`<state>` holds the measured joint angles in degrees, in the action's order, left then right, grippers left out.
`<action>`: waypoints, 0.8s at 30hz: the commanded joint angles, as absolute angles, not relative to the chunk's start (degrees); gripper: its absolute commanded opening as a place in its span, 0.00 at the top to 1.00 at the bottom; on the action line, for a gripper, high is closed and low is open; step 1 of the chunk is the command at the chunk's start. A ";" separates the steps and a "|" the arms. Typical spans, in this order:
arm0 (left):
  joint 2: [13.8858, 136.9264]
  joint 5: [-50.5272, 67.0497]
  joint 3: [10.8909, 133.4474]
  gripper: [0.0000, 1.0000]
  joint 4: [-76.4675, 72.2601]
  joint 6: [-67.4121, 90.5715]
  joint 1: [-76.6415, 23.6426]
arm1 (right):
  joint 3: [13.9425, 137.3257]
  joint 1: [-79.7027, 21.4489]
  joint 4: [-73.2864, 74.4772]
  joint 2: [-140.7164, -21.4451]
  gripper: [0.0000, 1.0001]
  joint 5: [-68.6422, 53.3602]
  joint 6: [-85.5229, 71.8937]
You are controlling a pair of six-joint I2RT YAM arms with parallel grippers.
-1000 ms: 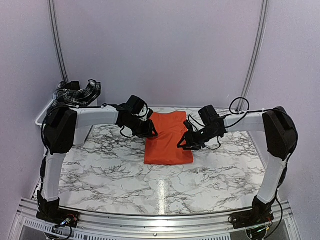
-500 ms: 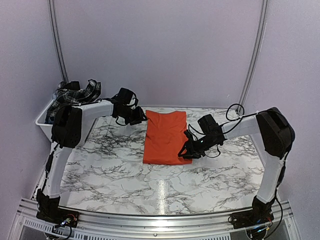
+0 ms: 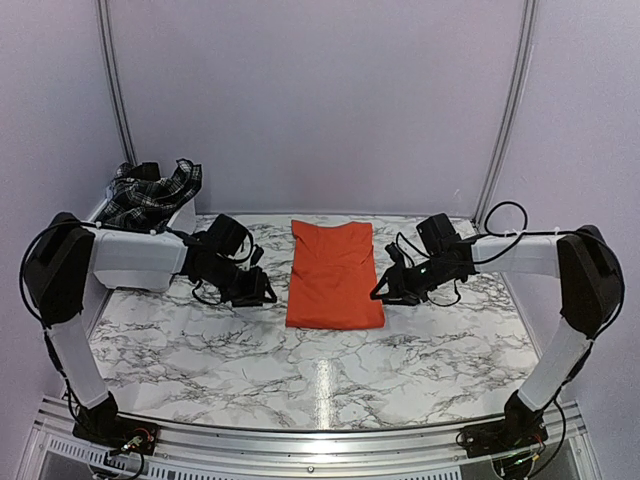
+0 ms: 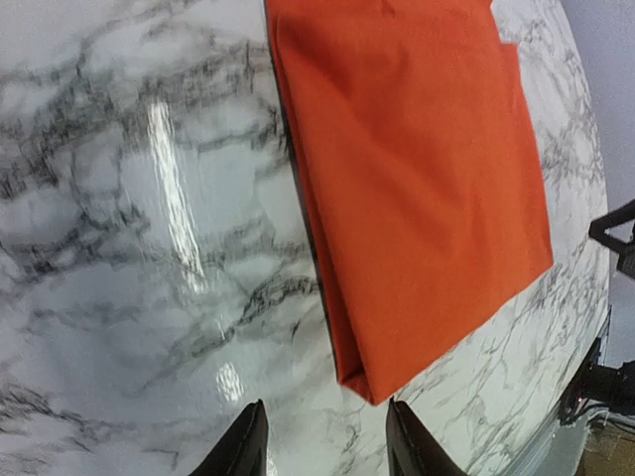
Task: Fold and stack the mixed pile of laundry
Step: Smooth out the 2/3-rectangle-folded T-shirt at the center of the board, then pick up the 2/3-rectangle-folded T-shirt from the center of the board.
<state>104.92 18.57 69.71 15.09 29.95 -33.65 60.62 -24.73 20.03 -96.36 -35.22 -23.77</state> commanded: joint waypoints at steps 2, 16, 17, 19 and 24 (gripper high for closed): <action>103.11 20.98 61.63 0.55 8.53 33.50 -36.65 | 57.05 -23.73 22.25 -98.80 0.55 -31.75 -23.56; 110.81 23.45 60.20 0.58 -3.11 40.46 -39.11 | 54.07 -24.24 15.34 -104.80 0.58 -34.80 -25.90; 111.62 23.39 60.53 0.60 -2.86 40.60 -39.11 | 53.87 -24.33 15.27 -105.04 0.59 -34.76 -25.80; 112.57 23.75 60.62 0.67 -2.66 40.85 -39.09 | 53.22 -24.31 14.77 -105.46 0.64 -34.72 -25.69; 111.74 24.88 58.87 0.92 -4.33 40.61 -39.43 | 52.64 -24.66 14.49 -105.19 0.87 -34.79 -25.26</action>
<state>111.18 24.10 60.16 -3.68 40.49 -39.18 53.82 -23.90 13.67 -103.90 -35.68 -25.41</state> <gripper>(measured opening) 0.147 0.207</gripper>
